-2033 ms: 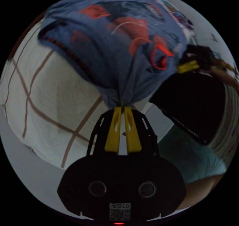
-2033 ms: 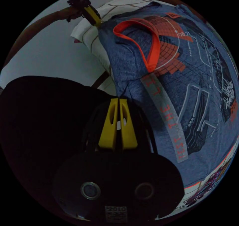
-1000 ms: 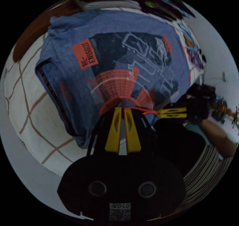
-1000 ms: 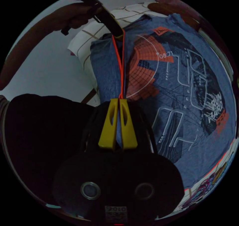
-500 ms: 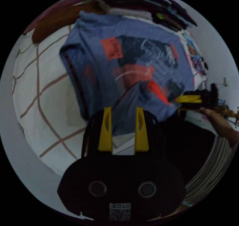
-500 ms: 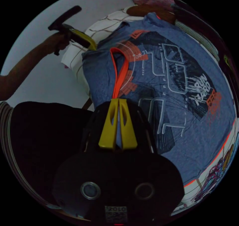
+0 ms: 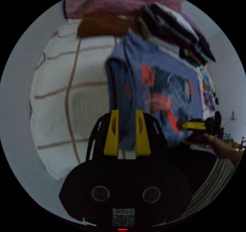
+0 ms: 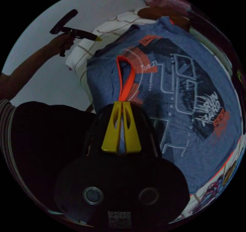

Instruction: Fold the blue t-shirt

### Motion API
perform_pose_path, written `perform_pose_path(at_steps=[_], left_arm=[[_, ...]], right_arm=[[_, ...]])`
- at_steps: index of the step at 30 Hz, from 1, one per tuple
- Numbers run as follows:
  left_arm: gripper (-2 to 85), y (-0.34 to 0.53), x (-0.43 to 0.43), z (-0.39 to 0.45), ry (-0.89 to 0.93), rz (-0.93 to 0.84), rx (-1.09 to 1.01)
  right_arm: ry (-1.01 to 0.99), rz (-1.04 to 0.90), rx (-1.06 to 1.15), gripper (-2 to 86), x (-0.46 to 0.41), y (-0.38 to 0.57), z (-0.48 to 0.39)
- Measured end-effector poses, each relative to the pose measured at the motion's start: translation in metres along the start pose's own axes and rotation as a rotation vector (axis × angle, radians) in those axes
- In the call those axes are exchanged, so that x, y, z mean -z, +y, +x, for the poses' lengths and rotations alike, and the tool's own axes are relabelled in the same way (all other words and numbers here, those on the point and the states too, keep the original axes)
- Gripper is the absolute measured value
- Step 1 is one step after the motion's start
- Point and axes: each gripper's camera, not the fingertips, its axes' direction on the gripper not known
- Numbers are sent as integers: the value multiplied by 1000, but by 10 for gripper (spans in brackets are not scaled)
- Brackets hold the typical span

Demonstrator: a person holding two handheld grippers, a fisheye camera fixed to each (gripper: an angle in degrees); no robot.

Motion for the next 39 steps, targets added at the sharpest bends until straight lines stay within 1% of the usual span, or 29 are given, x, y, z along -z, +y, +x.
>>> perform_pose_path(at_steps=[1, 3, 5, 8, 11, 13, 15, 17, 18, 19, 20, 21, 23, 24, 25, 26, 28, 29, 30, 31, 32, 33, 35, 36, 38, 39], left_arm=[[116, -16, 8, -3, 38, 54, -13], [120, -50, 16, -6, 73, 98, -40], [122, -99, 22, -2, 47, 164, -90], [122, -157, 22, 2, -18, 217, -111], [116, -201, 12, -5, -19, 204, -89], [108, -219, 3, -10, -24, 164, -78], [94, -232, -7, -15, -6, 126, -84], [60, -241, -17, -16, 51, 67, -126], [51, -242, -19, -16, 38, 51, -132], [32, -240, -19, -14, -14, 49, -151], [24, -236, -14, -12, -47, 95, -177], [20, -233, -9, -10, -41, 131, -201], [12, -212, 24, 1, 0, 346, -357], [12, -204, 35, 6, 14, 403, -417], [11, -181, 55, 18, 48, 513, -581], [12, -151, 68, 32, 43, 600, -759], [16, -110, 67, 48, -2, 613, -934], [23, -88, 53, 54, -14, 531, -1029], [27, -79, 43, 56, -28, 475, -1066], [40, -64, 20, 57, -63, 351, -1107], [52, -55, -1, 52, -79, 240, -1096], [58, -52, -9, 48, -77, 200, -1071], [80, -48, -24, 24, -15, 125, -917], [83, -48, -24, 18, 5, 119, -873], [93, -47, -13, -11, 74, 176, -663], [95, -47, -9, -19, 90, 199, -597]], right_arm=[[27, 23, -12, 37, 12, -1, 6], [94, 63, -31, 47, 30, -7, 19], [146, 131, -48, 58, 51, -19, 34], [212, 222, -53, 63, 84, -49, 60], [268, 280, -54, 65, 109, -78, 82], [291, 309, -42, 65, 122, -96, 95], [307, 312, -26, 64, 127, -107, 101], [318, 302, -13, 64, 129, -115, 105], [323, 295, -17, 64, 131, -119, 107], [313, 295, -25, 63, 133, -121, 109], [307, 296, -31, 62, 135, -121, 110], [301, 297, -42, 61, 137, -121, 111], [303, 294, -61, 60, 141, -118, 113], [300, 294, -77, 58, 144, -115, 114], [303, 299, -98, 56, 148, -110, 116], [307, 306, -112, 55, 150, -107, 116], [276, 353, -188, 54, 157, -93, 122], [261, 354, -203, 54, 157, -90, 124], [244, 337, -233, 55, 156, -86, 128], [238, 306, -254, 58, 153, -83, 131], [235, 291, -262, 60, 153, -83, 133], [227, 277, -274, 67, 153, -84, 135], [214, 277, -286, 75, 157, -88, 136], [198, 289, -286, 79, 161, -92, 135], [164, 293, -281, 83, 165, -101, 133], [144, 283, -279, 85, 166, -108, 132]])
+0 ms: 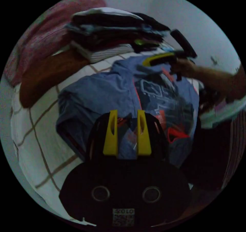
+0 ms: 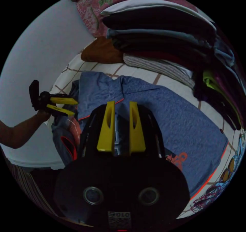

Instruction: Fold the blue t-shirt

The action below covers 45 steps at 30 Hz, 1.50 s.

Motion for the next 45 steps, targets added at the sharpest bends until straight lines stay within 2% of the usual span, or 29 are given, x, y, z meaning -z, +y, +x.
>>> perform_pose_path(at_steps=[2, 5, 8, 14, 16, 21, 24, 26, 30, 33, 35, 38, 43, 45], left_arm=[[103, 15, 14, -34, -23, 60, 249], [114, 24, 23, -82, 19, 121, 470], [123, 22, 22, -124, 97, 156, 576], [111, 19, -1, -184, 294, 116, 702], [90, 21, -5, -194, 341, 110, 716], [55, 45, 14, -210, 172, 177, 772], [69, 57, 11, -216, 127, 157, 692], [100, 62, 3, -218, 181, 122, 592], [128, 80, 20, -220, 204, 168, 578], [138, 110, 50, -209, 91, 209, 571], [142, 149, 64, -199, 12, 235, 657], [144, 192, 61, -186, 63, 196, 710], [142, 230, 50, -149, 107, 157, 661], [142, 247, 45, -141, 53, 101, 712]], right_arm=[[-14, -7, 8, 88, -2, -10, -6], [-7, -31, 20, 91, -11, -29, -15], [21, -55, 11, 91, -21, -49, -21], [8, -52, -38, 76, -23, -88, -34], [19, -99, -46, 63, -32, -100, -41], [156, -55, -111, 37, -29, -109, -53], [184, -85, -126, 35, -35, -111, -56], [198, -114, -95, 36, -39, -113, -62], [212, -13, -69, 39, -14, -112, -87], [206, 16, -8, 39, -4, -102, -117], [187, 36, 0, 38, -1, -92, -135], [70, 42, 18, 37, -2, -73, -165], [-139, -18, 195, 40, -8, -40, -243], [-175, -74, 275, 42, -13, -30, -271]])
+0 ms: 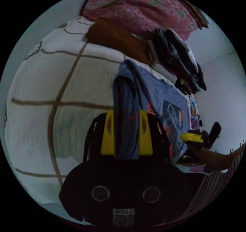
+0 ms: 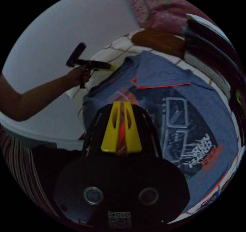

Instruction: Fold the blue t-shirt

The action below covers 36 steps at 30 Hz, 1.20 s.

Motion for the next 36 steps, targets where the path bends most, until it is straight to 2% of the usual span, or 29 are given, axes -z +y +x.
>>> perform_pose_path(at_steps=[4, 8, 13, 17, 20, 24, 31, 36], left_arm=[[144, 45, -5, -34, 101, 47, 167], [161, 75, 34, -31, -11, 197, 151], [199, 134, 45, -25, -133, 67, 200], [194, 194, 25, -31, -50, 8, 310], [189, 212, 13, -27, -38, 48, 321], [183, 215, -7, -15, -78, 40, 263], [169, 219, -51, 16, -208, -103, 147], [149, 240, -65, 29, -141, -67, 146]], right_arm=[[15, -179, 140, 50, -31, 2, -51], [99, -248, 179, 53, -47, -9, -73], [78, -127, 165, 68, -28, -45, -101], [217, -68, 252, 85, -22, -69, -117], [299, -38, 365, 89, -23, -107, -116], [332, -79, 518, 92, -36, -192, -107], [327, -236, 767, 108, -91, -319, -129], [411, -429, 1001, 119, -139, -344, -150]])
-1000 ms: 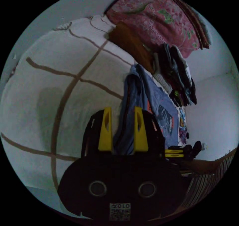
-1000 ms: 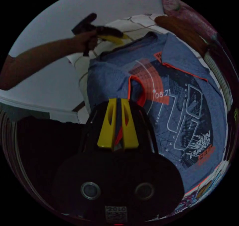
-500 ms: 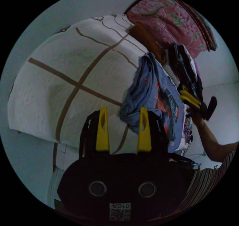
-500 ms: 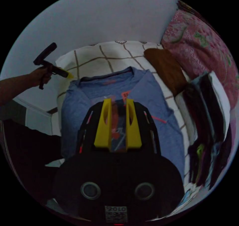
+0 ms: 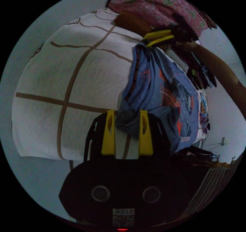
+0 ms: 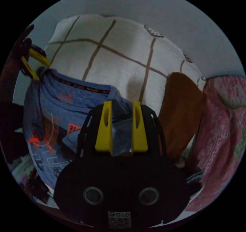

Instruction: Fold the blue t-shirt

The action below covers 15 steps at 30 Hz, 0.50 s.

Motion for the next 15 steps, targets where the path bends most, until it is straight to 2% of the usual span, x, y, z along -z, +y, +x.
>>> perform_pose_path(at_steps=[7, 15], left_arm=[[118, 24, -42, 22, 79, -4, 3], [57, 53, -85, 59, 36, -11, 10]], right_arm=[[-58, -81, 183, 112, -16, -29, 6], [-55, -118, 188, 92, -31, -29, -4]])
